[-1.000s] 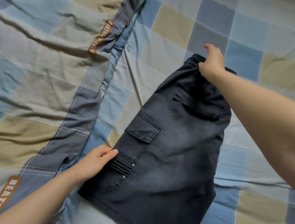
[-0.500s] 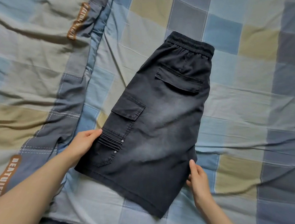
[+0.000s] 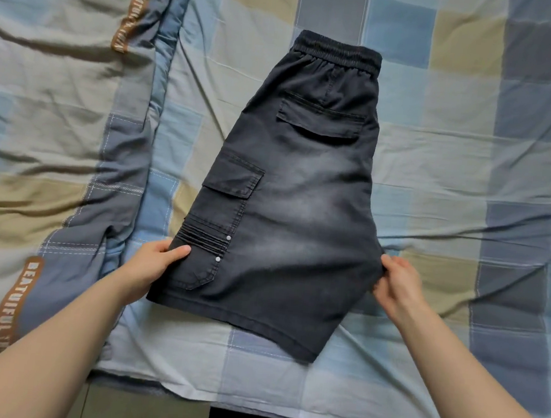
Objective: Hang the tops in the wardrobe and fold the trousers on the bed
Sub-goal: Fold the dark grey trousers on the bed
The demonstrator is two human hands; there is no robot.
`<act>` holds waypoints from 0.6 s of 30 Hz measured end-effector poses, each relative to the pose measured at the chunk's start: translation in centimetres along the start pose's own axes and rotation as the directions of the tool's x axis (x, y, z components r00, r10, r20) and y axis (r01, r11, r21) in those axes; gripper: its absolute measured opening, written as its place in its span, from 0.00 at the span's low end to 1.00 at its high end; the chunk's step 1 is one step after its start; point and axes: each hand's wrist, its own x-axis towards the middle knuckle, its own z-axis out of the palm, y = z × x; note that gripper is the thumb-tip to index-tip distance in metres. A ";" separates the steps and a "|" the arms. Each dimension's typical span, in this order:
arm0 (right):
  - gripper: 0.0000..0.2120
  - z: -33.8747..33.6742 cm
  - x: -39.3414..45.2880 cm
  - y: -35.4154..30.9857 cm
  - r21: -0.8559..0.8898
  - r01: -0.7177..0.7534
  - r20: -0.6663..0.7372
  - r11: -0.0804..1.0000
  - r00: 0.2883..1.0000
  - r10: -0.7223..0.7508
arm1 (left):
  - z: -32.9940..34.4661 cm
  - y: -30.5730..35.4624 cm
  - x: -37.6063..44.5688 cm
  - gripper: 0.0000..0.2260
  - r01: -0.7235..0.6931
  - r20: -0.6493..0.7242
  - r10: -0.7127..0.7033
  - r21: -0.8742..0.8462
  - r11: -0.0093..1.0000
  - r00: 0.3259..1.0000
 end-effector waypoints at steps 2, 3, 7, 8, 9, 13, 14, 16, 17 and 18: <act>0.13 -1.6 0.3 -1.0 0.010 0.111 -0.116 0.994 0.987 -0.109 | 0.9 -0.8 -0.7 0.09 0.071 0.134 -0.063 -0.056 0.996 0.989; 0.09 -2.3 0.5 -1.2 0.071 0.122 -0.136 0.990 0.984 -0.112 | 1.5 -1.3 -1.1 0.09 0.082 0.170 -0.069 -0.076 0.994 0.983; 0.17 -3.9 -0.1 1.9 -0.190 -0.181 0.054 0.965 0.979 0.194 | 3.5 -3.7 -2.1 0.09 0.024 0.030 -0.021 -0.078 0.997 0.999; 0.18 -3.9 -0.5 3.3 -0.325 -0.190 0.085 0.927 0.970 0.228 | 3.9 -4.0 -2.3 0.08 0.021 0.000 -0.021 -0.070 0.997 1.000; 0.19 -3.8 -1.1 4.4 -0.412 -0.167 0.103 0.896 0.968 0.228 | 4.2 -4.3 -2.4 0.07 0.020 -0.018 -0.021 -0.066 0.998 1.000; 0.12 -3.8 -3.0 7.3 -0.583 -0.053 0.205 0.811 0.956 0.210 | 4.5 -4.1 -3.2 0.07 0.027 -0.034 -0.030 -0.069 0.997 0.999; 0.10 -4.5 -3.4 7.8 -0.589 -0.025 0.246 0.808 0.947 0.208 | 4.4 -3.9 -3.4 0.07 0.045 -0.009 -0.046 -0.074 0.996 0.999; 0.11 -5.9 -4.4 8.5 -0.510 0.023 0.275 0.860 0.951 0.138 | 3.7 -3.6 -3.8 0.09 0.082 0.059 -0.077 -0.098 0.992 0.995; 0.13 -6.9 -4.8 8.5 -0.462 0.047 0.261 0.886 0.962 0.085 | 3.6 -3.6 -4.1 0.10 0.104 0.089 -0.095 -0.096 0.990 0.991; 0.14 -7.8 -5.2 8.4 -0.441 0.086 0.238 0.893 0.971 0.023 | 3.5 -3.7 -4.3 0.10 0.123 0.114 -0.113 -0.087 0.989 0.987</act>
